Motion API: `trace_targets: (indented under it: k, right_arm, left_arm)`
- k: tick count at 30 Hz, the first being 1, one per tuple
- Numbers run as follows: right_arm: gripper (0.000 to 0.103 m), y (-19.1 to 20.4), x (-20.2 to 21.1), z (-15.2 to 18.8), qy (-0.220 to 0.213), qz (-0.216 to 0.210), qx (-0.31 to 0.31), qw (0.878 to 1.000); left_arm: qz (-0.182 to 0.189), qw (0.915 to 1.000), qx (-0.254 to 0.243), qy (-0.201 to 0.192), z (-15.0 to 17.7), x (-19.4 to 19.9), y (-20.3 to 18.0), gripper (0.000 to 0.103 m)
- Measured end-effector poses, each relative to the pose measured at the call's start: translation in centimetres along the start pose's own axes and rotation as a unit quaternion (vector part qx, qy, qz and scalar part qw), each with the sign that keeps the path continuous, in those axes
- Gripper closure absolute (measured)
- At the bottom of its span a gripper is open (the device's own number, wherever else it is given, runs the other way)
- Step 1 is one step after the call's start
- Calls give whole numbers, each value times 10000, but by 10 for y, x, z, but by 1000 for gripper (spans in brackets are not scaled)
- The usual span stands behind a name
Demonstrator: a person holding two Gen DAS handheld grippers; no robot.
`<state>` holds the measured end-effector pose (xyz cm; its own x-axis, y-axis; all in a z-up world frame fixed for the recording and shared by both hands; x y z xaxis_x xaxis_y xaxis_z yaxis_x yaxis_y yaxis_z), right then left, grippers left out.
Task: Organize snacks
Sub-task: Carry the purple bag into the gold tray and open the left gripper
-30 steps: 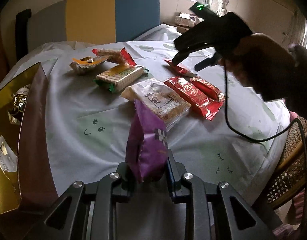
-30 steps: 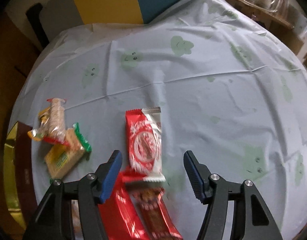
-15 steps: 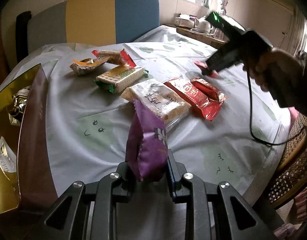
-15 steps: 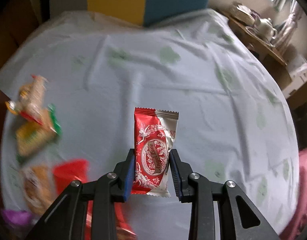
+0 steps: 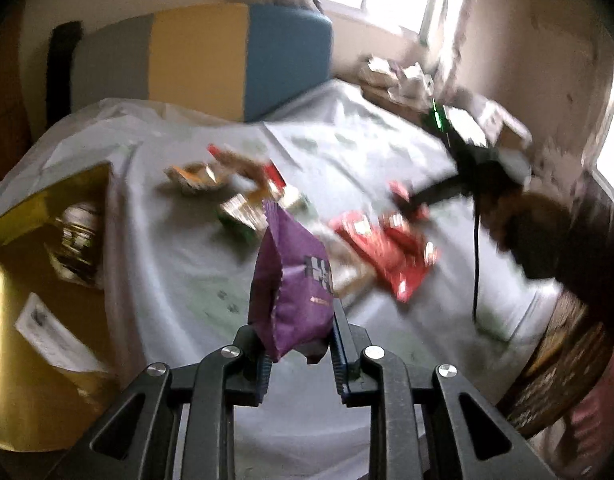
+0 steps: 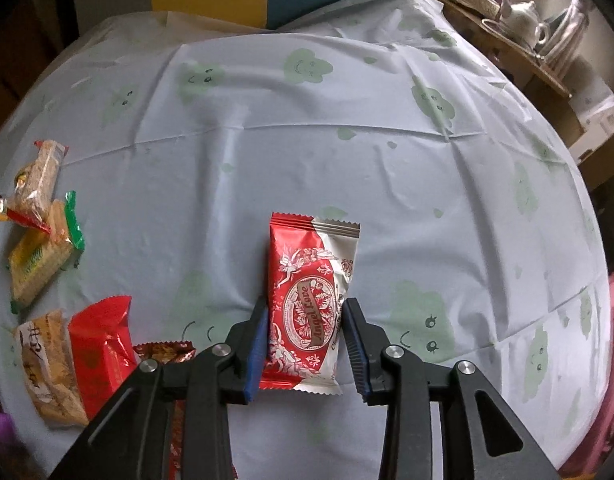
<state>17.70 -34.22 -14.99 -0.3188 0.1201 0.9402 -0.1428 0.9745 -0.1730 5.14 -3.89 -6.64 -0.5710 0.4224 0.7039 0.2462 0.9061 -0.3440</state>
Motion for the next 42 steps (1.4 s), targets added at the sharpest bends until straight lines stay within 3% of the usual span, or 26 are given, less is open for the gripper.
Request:
trace_targets:
  k: [5,9,16,19,26,34,42]
  right_arm:
    - [66,17,2,-3,-13,62,57,10000]
    - [66,27,10,-2,-13,149,163,9998]
    - [66,31,14,-2,-7,166,181,9997]
    - [66,33,15,-3,-3,169,187,9997]
    - [66,33,15,-4,-7,173,189,9997]
    - [67,36,17,-4,-16,233,255,9994]
    - [68,38,20,-3,-30,239,233,9994]
  left_arm:
    - [8,9962,736,-469,-37,37,33,78]
    - [-339,9877,1376,-659,-57,50,75,78]
    - [-461,9697,2333,-560,-60,53,134,78]
    - [-484,9663,2488,-447,-57,44,143,74]
    - [-594,9640,2580,-252,-49,33,147,70]
    - [-1456,9689,1964,-391,-41,43,144,70]
    - [-1881,9645,1832,-290,-30,45,142,70]
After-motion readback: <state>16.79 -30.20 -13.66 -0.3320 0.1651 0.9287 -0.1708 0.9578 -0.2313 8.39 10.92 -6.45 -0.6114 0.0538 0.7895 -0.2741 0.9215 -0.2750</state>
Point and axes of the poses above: each gripper's, at about its wrist camera, not at the fingertips, and x roughly against the way its jaws point, y to its left, z to its underside, the point moved 4 cm from there along -x, roughly the way its jaws point, and after that the axes turned 15 degrees about x, right-handed, at the moved point
